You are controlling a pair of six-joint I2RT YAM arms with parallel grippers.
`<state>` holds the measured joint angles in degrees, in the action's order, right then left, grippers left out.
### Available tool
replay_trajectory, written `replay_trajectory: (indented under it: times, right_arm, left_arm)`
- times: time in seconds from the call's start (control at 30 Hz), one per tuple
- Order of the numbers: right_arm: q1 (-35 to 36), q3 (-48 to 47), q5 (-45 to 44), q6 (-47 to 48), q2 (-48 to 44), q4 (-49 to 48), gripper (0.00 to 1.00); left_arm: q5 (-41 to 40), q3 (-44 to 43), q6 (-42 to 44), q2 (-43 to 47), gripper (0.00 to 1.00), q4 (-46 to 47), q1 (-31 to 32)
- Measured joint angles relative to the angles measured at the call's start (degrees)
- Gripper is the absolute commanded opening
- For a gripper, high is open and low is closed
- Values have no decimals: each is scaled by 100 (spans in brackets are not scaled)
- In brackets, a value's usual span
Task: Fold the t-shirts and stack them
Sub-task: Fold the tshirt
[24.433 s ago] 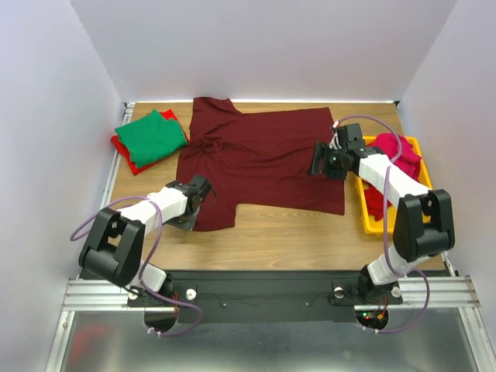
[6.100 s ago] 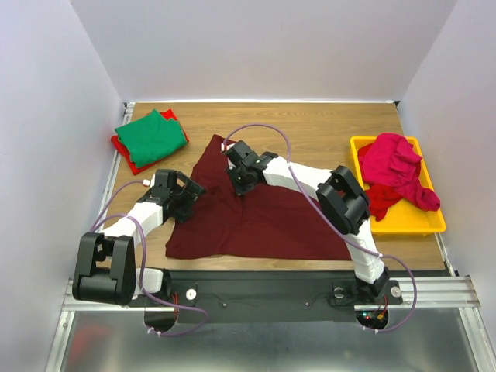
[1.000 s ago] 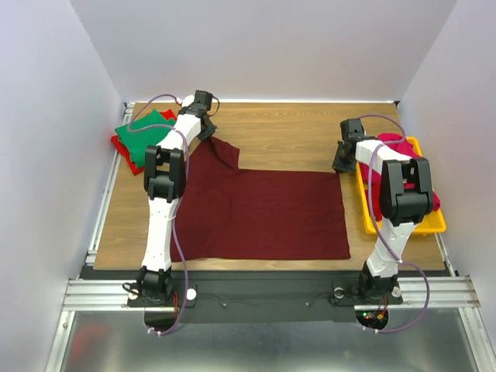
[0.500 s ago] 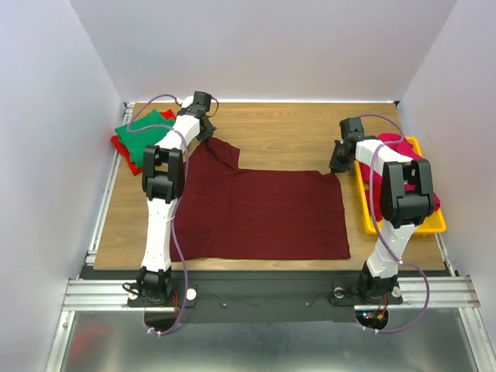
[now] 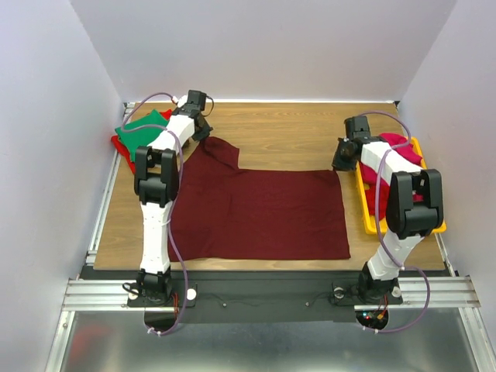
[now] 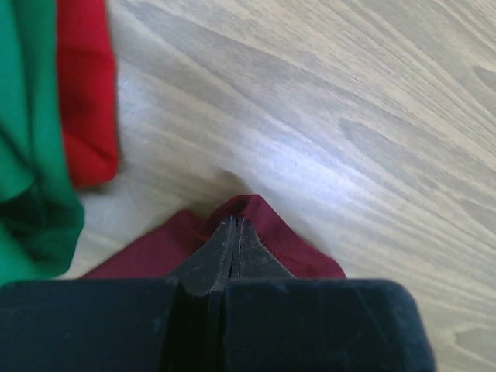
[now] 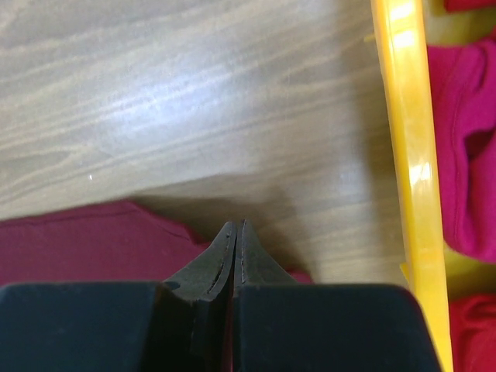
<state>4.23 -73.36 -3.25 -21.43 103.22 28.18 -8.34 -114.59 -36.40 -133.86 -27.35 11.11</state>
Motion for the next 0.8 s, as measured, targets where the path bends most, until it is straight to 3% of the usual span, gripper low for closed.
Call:
replay_trajectory:
  times: [0.47,0.8]
  right_arm:
    - [0,483,229,114,-809,330,0]
    - [2,750,267,219,-1550,918,0]
  left_arm:
    - [-138,1641,144,1696,0,516,0]
    - [-278,3403,173,2898,0,732,0]
